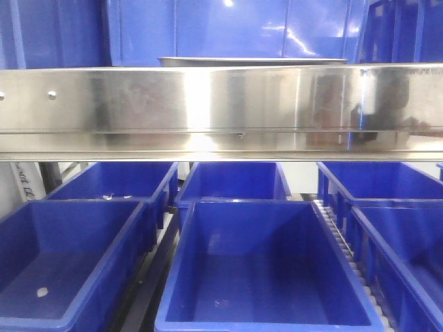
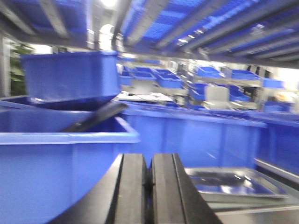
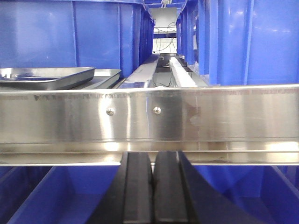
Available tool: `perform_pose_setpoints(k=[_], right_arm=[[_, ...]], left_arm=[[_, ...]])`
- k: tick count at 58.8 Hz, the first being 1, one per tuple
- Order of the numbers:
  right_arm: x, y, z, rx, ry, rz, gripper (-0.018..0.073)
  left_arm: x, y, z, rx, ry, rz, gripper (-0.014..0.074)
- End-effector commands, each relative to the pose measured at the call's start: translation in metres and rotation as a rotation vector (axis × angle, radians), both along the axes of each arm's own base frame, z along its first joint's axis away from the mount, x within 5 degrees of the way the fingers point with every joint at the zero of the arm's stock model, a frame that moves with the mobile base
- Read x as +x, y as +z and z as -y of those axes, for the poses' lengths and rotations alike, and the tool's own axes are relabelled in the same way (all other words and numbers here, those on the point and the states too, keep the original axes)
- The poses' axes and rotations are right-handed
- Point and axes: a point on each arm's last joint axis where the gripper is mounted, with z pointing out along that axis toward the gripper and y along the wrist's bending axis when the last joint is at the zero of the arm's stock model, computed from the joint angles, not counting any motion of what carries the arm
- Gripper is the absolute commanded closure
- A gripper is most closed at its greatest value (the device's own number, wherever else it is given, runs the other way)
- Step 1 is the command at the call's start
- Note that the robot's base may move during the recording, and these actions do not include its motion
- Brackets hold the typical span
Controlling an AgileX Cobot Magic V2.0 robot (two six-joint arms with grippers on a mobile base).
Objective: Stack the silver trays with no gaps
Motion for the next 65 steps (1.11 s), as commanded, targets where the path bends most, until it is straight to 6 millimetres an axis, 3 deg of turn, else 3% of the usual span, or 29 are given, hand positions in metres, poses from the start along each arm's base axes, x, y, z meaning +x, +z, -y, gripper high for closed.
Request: perform_pose_setpoints(k=[1, 10, 23, 39, 44, 65], right_arm=[[-0.001, 0.002, 0.000, -0.003, -0.004, 0.021, 0.0631], [-0.001, 0.002, 0.000, -0.003, -0.004, 0.021, 0.0631], [-0.001, 0.002, 0.000, -0.003, -0.004, 0.021, 0.0631], [-0.001, 0.002, 0.000, -0.003, -0.004, 0.021, 0.0631], [-0.001, 0.002, 0.000, -0.003, -0.004, 0.021, 0.0631], [-0.001, 0.002, 0.000, -0.003, -0.004, 0.021, 0.0631]], left_arm=[[-0.002, -0.001, 0.003, -0.026, 0.050, 0.023, 0.0603], [0.013, -0.022, 0.013, -0.006, 0.172, 0.031, 0.0603], [0.046, -0.085, 0.022, -0.050, 0.225, -0.039, 0.0603], [0.063, -0.156, 0.026, -0.022, 0.182, -0.161, 0.0602], [0.063, -0.167, 0.027, -0.017, 0.160, -0.178, 0.0602], [0.060, -0.165, 0.031, 0.052, 0.108, -0.133, 0.0602]])
